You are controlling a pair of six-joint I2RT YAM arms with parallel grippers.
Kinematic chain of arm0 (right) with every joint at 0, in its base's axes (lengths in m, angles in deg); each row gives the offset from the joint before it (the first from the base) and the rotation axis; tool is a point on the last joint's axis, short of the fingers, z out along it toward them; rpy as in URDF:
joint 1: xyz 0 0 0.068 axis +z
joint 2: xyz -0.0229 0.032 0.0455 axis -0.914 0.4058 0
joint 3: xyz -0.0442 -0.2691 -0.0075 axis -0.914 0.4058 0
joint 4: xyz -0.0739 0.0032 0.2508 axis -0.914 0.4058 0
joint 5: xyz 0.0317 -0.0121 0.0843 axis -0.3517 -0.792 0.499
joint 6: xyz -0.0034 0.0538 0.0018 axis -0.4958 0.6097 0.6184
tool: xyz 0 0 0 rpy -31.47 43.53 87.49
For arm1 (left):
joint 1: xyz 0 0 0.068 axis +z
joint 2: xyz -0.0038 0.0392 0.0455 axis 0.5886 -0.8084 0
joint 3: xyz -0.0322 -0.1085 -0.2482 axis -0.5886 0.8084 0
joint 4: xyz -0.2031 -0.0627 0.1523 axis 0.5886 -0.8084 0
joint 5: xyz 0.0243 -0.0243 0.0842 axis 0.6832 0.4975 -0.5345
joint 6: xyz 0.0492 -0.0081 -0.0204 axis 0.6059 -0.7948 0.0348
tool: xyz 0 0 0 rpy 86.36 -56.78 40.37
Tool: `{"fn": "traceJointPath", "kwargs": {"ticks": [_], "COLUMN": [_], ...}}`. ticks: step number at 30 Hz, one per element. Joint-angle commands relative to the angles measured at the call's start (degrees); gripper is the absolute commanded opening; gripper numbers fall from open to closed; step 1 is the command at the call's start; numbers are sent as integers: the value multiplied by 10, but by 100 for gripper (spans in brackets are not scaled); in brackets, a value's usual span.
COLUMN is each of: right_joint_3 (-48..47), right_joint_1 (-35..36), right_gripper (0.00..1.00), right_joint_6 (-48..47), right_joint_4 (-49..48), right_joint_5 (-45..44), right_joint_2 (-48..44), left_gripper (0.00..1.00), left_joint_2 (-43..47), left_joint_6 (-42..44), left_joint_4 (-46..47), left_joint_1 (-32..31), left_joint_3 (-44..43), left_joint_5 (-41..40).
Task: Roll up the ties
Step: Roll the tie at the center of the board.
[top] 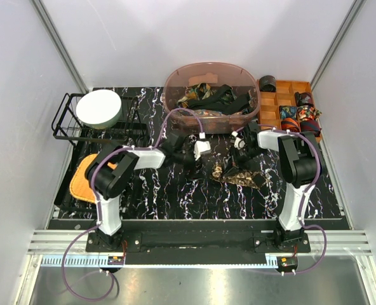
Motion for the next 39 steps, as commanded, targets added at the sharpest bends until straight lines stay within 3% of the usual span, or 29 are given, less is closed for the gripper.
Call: {"fn": "traceJointPath", "kwargs": {"ticks": [1, 2, 11, 14, 15, 17, 19, 21, 24, 26, 27, 28, 39], "right_joint_3": [-16, -20, -54, -54, -58, -61, -66, -68, -77, -77, -77, -78, -93], "right_joint_1": [30, 35, 46, 46, 47, 47, 47, 50, 52, 52, 52, 52, 52], "right_gripper": [0, 0, 0, 0, 0, 0, 0, 0, 0, 0, 0, 0, 0], "right_joint_6": [-13, -13, -73, -99, -100, -130, -147, -153, -159, -158, -156, -156, -141], "right_joint_4": [-18, -13, 48, 69, 75, 89, 97, 101, 110, 114, 114, 112, 120], "right_joint_5": [-136, -142, -164, -151, -147, -135, -123, -120, -113, -108, -106, -104, -90], "right_joint_2": [46, 49, 73, 69, 71, 74, 77, 79, 89, 95, 96, 97, 116], "left_gripper": [93, 99, 99, 99, 99, 99, 99, 99, 99, 99, 99, 99, 99], "left_joint_2": [56, 62, 148, 187, 197, 229, 237, 223, 167, 164, 164, 159, 58], "left_joint_6": [-46, -49, 14, -8, 20, 81, 49, -78, -79, -117, -114, -109, -52], "left_joint_4": [30, 33, -2, 80, 104, 112, 179, 187, 71, 155, 227, 238, 262], "left_joint_1": [1, 2, -6, -17, -18, -18, -17, -14, -2, -3, -4, -11, -45], "left_joint_3": [63, 68, 101, 148, 167, 181, 201, 162, 75, 107, 139, 145, 117], "left_joint_5": [12, 10, 5, -68, -80, -52, -58, -95, -18, -18, -14, -13, 32]}}
